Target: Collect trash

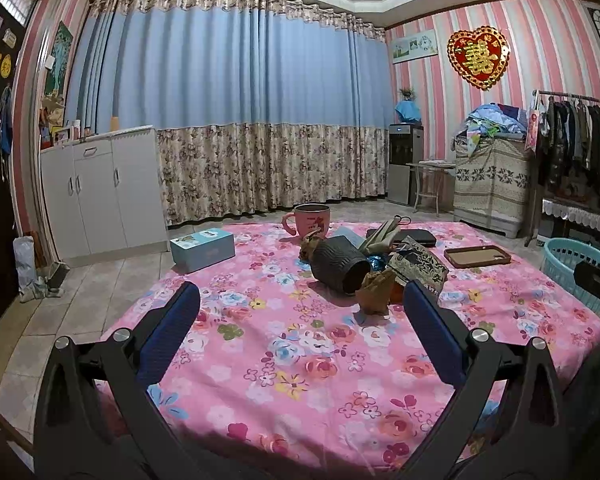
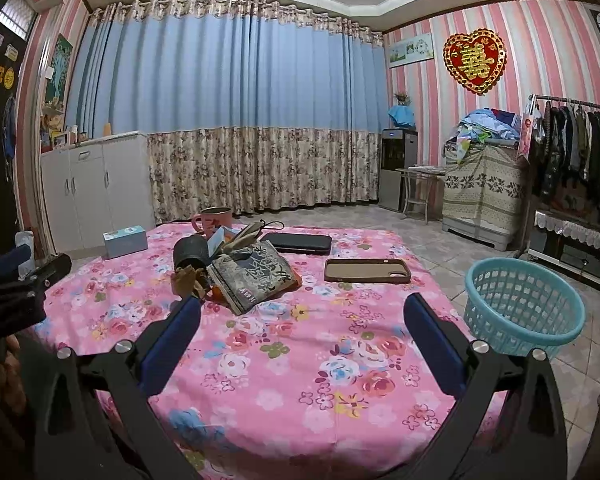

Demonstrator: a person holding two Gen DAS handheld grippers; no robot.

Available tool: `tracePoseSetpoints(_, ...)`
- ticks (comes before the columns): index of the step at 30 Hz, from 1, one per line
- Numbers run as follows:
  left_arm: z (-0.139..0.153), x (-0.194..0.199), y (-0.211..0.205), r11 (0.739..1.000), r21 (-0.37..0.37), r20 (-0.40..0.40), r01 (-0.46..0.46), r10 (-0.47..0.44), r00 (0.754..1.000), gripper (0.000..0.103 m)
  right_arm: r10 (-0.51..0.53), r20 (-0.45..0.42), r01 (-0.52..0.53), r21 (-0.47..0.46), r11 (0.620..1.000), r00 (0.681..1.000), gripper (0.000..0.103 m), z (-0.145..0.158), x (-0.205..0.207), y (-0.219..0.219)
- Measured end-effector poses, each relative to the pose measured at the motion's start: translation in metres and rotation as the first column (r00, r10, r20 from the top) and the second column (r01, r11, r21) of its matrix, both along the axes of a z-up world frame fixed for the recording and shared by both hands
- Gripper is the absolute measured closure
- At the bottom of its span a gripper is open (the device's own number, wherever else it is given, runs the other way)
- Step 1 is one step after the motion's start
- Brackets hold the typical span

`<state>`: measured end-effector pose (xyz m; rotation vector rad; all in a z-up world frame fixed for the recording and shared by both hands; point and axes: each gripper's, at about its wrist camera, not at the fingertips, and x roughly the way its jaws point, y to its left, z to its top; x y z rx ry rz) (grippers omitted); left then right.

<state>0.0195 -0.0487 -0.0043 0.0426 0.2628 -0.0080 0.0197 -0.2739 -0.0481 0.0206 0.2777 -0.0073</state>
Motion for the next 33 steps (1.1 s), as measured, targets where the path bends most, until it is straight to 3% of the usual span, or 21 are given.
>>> tracePoseSetpoints(15, 0.0, -0.001, -0.001, 1.0, -0.007, -0.002, 0.003, -0.003, 1.0, 0.005, 0.01, -0.005, -0.01, -0.009, 1.0, 1.0, 0.004, 0.0, 0.0, 0.004)
tracePoseSetpoints(21, -0.003, 0.01, 0.001, 0.999, -0.005, -0.059, -0.054, 0.054, 0.997, 0.005, 0.023, -0.018, -0.023, -0.021, 1.0, 1.0, 0.004, 0.0, 0.002, 0.007)
tracePoseSetpoints(26, -0.001, 0.019, -0.004, 1.0, -0.022, -0.093, 0.005, -0.007, 0.996, 0.005, 0.046, -0.041, -0.048, -0.03, 0.998, 0.998, 0.004, 0.003, 0.007, 0.01)
tracePoseSetpoints(31, -0.001, 0.055, -0.017, 0.996, -0.046, -0.154, 0.073, -0.08, 0.985, 0.005, 0.017, -0.056, -0.015, 0.038, 0.999, 0.998, 0.004, 0.016, 0.031, -0.01)
tracePoseSetpoints(33, -0.008, 0.074, -0.03, 0.996, -0.006, -0.19, 0.084, -0.084, 0.978, 0.005, 0.038, -0.076, -0.032, 0.082, 0.996, 0.996, 0.004, 0.02, 0.049, -0.021)
